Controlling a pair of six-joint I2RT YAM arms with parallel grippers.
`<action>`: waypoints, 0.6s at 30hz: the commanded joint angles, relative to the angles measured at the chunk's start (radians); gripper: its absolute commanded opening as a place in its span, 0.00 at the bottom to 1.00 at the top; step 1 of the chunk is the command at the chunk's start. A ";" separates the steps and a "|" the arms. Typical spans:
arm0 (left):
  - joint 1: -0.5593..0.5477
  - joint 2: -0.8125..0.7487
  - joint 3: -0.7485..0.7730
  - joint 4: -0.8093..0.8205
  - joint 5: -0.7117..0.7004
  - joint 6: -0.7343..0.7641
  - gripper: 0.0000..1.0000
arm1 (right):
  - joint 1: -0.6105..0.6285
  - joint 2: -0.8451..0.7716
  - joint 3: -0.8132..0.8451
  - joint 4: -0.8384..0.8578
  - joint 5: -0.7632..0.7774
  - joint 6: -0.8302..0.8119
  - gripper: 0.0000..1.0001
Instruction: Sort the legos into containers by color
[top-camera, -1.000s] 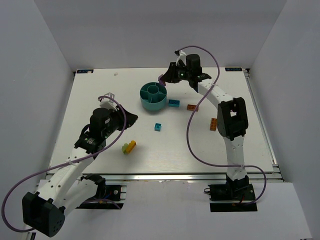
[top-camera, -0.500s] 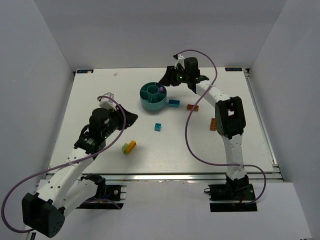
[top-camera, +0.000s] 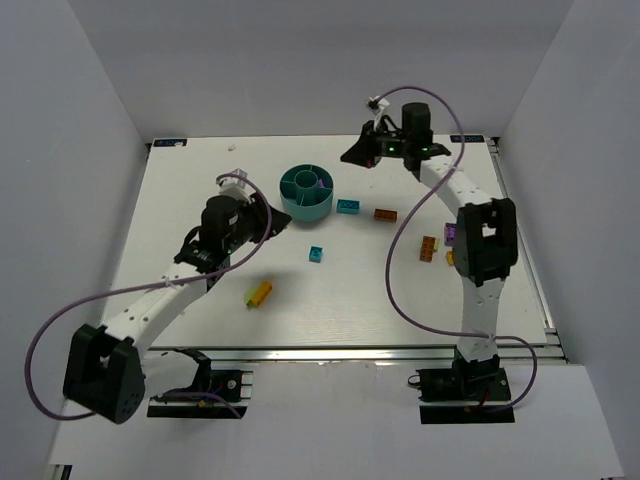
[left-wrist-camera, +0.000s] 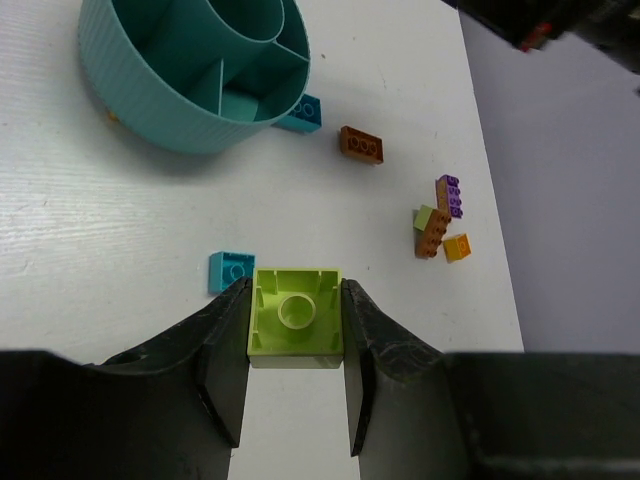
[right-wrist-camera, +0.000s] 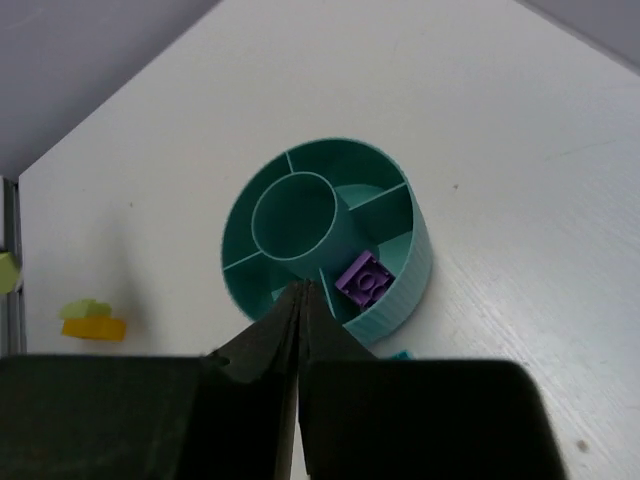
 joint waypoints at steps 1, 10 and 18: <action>0.012 0.105 0.099 0.089 0.039 0.047 0.00 | -0.053 -0.168 -0.070 0.004 -0.216 -0.209 0.00; 0.041 0.374 0.354 -0.003 -0.051 0.049 0.01 | -0.150 -0.501 -0.513 0.060 -0.234 -0.260 0.23; 0.044 0.520 0.457 -0.051 -0.128 0.009 0.07 | -0.227 -0.597 -0.624 0.085 -0.246 -0.214 0.26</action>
